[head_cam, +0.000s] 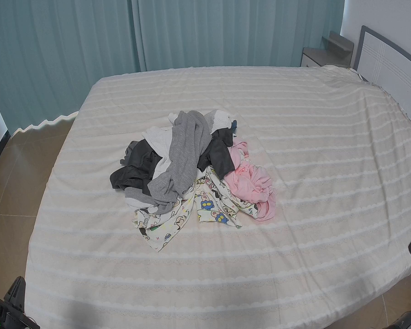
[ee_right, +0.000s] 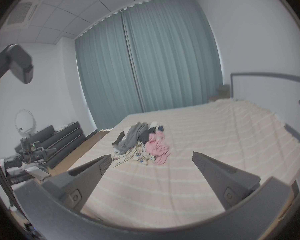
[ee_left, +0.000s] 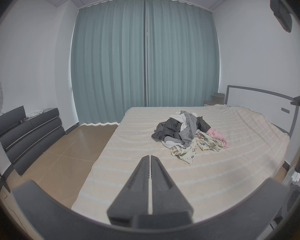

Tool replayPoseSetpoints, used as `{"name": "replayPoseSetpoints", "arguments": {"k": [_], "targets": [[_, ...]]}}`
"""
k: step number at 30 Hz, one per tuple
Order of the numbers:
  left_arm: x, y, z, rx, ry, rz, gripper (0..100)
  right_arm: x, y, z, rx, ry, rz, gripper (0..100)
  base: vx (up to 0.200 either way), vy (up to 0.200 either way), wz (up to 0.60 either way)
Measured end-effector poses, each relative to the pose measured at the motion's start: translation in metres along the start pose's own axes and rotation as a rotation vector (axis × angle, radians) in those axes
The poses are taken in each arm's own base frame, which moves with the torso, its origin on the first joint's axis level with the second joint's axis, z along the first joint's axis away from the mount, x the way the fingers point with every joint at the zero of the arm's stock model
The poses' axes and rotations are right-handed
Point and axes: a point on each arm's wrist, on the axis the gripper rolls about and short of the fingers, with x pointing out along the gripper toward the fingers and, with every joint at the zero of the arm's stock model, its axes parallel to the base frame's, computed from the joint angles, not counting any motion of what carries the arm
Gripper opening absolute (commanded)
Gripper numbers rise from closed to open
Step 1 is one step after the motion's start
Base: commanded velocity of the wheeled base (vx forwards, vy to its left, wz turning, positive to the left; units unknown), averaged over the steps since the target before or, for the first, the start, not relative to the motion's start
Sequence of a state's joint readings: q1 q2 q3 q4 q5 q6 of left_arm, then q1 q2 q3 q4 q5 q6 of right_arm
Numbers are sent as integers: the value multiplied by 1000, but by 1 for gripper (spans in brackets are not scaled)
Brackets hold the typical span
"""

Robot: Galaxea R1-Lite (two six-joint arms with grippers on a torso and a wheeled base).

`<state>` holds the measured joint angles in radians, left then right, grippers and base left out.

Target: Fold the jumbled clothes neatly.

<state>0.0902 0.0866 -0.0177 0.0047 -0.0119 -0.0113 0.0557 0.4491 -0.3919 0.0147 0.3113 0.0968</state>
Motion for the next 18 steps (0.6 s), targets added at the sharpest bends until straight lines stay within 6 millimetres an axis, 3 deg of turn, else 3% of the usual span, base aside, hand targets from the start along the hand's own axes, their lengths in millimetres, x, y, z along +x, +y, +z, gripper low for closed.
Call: {"name": "replayPoseSetpoints", "arguments": {"k": [10, 15, 16, 18], "targets": [[0, 0, 0, -3, 0, 0, 0, 93, -15, 12, 188, 250, 117, 100, 0, 0, 0], [0, 0, 0, -3, 0, 0, 0, 148, -17, 5, 267, 340, 115, 100, 0, 0, 0], [0, 0, 0, -3, 0, 0, 0, 169, -15, 0, 290, 372, 113, 100, 0, 0, 0], [0, 0, 0, -4, 0, 0, 0, 182, -13, -4, 305, 392, 113, 100, 0, 0, 0]]}}
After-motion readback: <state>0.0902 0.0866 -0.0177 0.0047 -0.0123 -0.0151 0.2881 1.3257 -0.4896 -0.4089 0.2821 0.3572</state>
